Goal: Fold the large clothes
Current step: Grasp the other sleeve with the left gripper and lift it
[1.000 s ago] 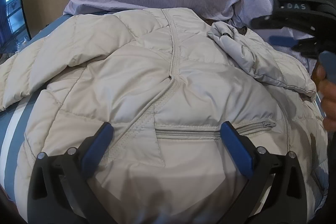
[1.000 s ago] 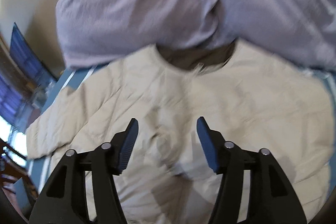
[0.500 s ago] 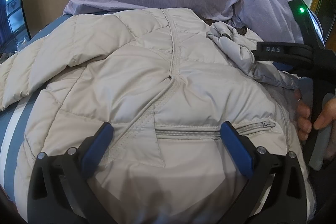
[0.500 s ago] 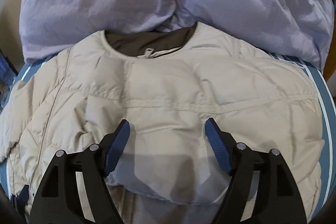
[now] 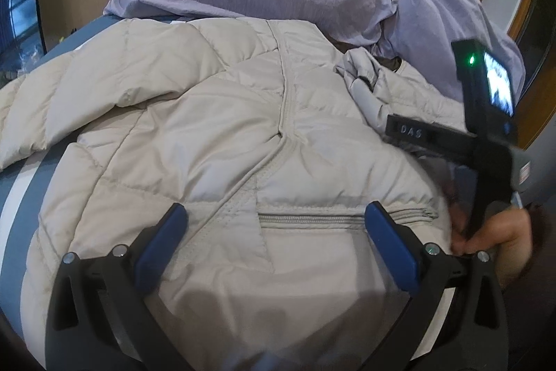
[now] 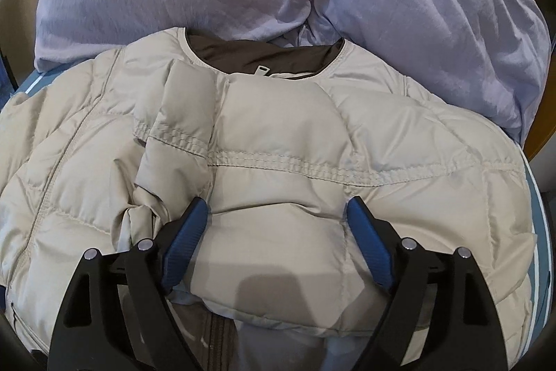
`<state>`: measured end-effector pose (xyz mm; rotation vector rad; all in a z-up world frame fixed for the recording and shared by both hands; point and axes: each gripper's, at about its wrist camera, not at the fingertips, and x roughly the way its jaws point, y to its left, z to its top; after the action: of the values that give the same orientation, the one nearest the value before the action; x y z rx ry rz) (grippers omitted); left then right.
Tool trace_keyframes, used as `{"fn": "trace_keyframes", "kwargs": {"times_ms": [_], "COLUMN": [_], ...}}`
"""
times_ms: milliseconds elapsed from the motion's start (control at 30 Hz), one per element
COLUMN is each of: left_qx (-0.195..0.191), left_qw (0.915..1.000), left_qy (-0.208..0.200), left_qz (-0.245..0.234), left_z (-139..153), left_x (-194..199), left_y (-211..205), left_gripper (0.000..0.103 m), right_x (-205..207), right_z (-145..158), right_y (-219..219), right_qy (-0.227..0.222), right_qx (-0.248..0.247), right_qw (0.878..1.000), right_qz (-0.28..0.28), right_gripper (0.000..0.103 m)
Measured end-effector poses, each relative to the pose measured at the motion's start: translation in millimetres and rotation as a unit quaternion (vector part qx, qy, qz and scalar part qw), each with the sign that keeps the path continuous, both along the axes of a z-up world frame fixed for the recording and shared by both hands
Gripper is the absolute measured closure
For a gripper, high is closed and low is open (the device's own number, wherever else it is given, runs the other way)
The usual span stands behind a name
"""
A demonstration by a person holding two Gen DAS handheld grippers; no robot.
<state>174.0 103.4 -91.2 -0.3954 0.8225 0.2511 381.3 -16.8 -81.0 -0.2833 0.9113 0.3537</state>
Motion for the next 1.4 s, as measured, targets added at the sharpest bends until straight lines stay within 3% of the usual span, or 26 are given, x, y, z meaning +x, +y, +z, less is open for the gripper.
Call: {"fn": "trace_keyframes", "kwargs": {"times_ms": [200, 400, 600, 733, 900, 1033, 1167, 1400], "left_qx": [-0.023, -0.011, 0.035, 0.067, 0.060, 0.017, -0.012, -0.016], "left_qw": [0.9995, 0.9964, 0.9834, 0.9669, 0.9482, 0.9400, 0.9379, 0.9383], "left_qy": [-0.015, -0.011, 0.023, 0.051, 0.069, 0.080, 0.078, 0.071], "left_qz": [0.016, 0.083, 0.176, 0.241, 0.304, 0.331, 0.338, 0.338], "left_z": [24.9, 46.7, 52.0, 51.6, 40.9, 24.0, 11.8, 3.4], "left_x": [-24.1, -54.2, -85.2, -105.2, -127.5, -142.7, -152.5, -152.2], "left_y": [22.5, 80.9, 158.7, 210.7, 267.5, 299.1, 305.2, 306.6], "left_gripper": [0.002, 0.002, 0.002, 0.010, 0.023, 0.033, 0.038, 0.040], "right_x": [1.0, 0.0, -0.6, -0.3, -0.6, -0.5, -0.6, -0.7], "right_z": [0.1, 0.3, 0.0, -0.3, -0.4, -0.6, -0.6, -0.7], "right_y": [-1.8, -3.5, -5.6, -6.1, -6.2, -6.0, -6.1, -5.8], "right_qy": [0.000, 0.002, 0.005, 0.008, 0.009, 0.009, 0.009, 0.009], "right_qx": [0.005, 0.013, 0.021, 0.026, 0.028, 0.030, 0.030, 0.030], "right_qw": [1.000, 1.000, 1.000, 1.000, 1.000, 1.000, 1.000, 0.999], "right_qz": [-0.001, -0.003, -0.003, -0.003, -0.003, -0.003, -0.003, -0.003], "right_gripper": [0.018, 0.018, 0.017, 0.017, 0.017, 0.017, 0.017, 0.017]}}
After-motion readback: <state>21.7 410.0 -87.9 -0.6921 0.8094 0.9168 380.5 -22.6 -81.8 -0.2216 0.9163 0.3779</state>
